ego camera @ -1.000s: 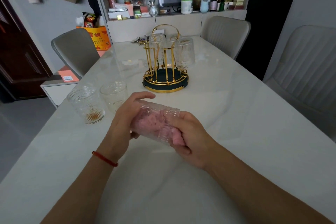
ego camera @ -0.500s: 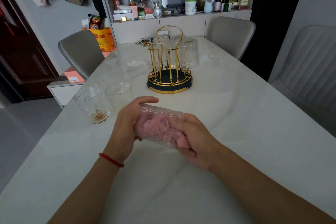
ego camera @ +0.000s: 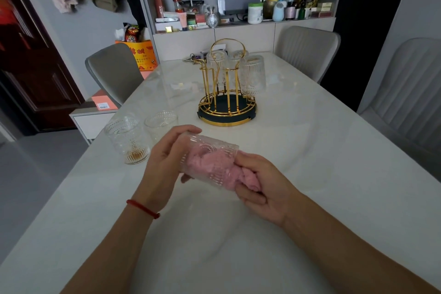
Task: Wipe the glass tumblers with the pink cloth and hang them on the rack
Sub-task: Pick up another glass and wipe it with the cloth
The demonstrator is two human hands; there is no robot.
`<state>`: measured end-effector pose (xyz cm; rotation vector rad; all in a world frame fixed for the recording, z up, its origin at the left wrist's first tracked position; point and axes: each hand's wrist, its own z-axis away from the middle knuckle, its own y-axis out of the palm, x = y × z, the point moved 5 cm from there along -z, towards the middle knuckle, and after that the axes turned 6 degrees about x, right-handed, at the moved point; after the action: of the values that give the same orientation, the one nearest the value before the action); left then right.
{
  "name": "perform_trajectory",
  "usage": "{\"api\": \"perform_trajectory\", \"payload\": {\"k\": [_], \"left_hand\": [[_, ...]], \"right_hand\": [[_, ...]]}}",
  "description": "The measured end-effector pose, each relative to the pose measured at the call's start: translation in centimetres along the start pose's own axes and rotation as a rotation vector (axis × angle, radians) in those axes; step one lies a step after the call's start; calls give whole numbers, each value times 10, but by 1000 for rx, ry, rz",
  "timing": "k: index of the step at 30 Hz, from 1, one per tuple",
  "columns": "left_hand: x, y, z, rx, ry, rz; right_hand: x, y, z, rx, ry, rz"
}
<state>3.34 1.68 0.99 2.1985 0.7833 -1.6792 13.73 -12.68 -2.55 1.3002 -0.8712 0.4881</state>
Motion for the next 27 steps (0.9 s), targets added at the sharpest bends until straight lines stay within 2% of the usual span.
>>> {"api": "perform_trajectory", "payload": {"k": [5, 7, 10, 14, 16, 18, 20, 22, 23, 25, 27], "left_hand": [[12, 9, 3, 109, -351, 339], [13, 15, 5, 64, -410, 319], [12, 15, 2, -46, -292, 186], [-2, 10, 1, -2, -18, 103], [-5, 6, 3, 19, 20, 82], [-3, 5, 3, 57, -74, 193], [-3, 10, 5, 159, -240, 306], [-2, 19, 11, 249, -425, 241], [1, 20, 13, 227, -488, 150], [6, 18, 11, 135, -475, 63], [7, 12, 8, 79, -357, 129]], "right_hand": [[12, -8, 0, -69, -37, 256], [11, -4, 1, -65, -34, 306], [10, 2, 3, -29, -5, 238], [5, 0, 0, 45, 8, -99], [7, -2, -1, 58, 9, -205], [14, -1, 3, 55, -10, -132], [20, -2, 6, 24, -35, 22], [21, -5, 5, 14, -53, 124], [20, -4, 4, 21, -54, 154], [16, -5, 2, 25, -38, 155], [12, -8, 0, 15, -8, 90]]}}
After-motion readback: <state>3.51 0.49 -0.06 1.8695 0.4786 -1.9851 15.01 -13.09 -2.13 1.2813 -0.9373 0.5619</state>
